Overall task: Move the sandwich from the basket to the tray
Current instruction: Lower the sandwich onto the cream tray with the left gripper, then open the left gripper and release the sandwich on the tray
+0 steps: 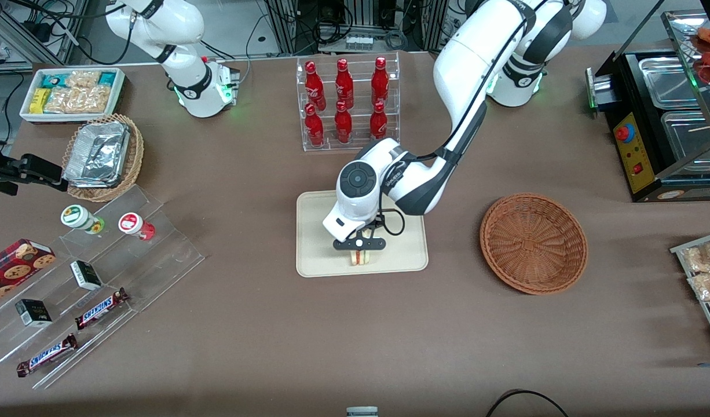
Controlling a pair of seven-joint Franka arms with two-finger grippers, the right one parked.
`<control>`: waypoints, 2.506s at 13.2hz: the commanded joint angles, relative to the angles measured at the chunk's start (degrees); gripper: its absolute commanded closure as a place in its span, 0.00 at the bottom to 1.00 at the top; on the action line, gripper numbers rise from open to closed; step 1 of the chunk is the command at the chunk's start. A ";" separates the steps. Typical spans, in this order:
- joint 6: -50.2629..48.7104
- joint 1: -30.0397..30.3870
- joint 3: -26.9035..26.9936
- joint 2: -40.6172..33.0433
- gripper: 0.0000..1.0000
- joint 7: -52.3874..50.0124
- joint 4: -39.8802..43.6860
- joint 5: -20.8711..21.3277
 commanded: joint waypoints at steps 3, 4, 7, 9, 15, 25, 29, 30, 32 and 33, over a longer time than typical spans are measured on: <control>0.24 -0.69 -0.45 1.99 1.00 -1.79 2.12 0.45; 0.32 -0.69 -0.45 2.08 1.00 -1.79 2.12 0.45; 0.41 -0.69 -0.45 2.08 0.00 -1.62 2.12 0.45; 0.33 -0.69 -0.54 1.81 0.00 -1.36 2.12 0.54; -3.44 -0.42 -0.45 -2.31 0.00 -1.09 3.26 0.45; -15.39 6.16 -0.27 -8.90 0.00 11.47 7.31 -1.82; -16.37 11.87 -0.27 -16.11 0.00 19.54 -0.07 -2.62; -17.16 13.36 -0.27 -16.99 0.00 21.56 -0.60 -2.62; -17.43 16.61 -0.27 -19.70 0.00 26.04 -3.14 -2.71; -17.43 18.19 -0.27 -21.20 0.00 27.98 -4.63 -2.80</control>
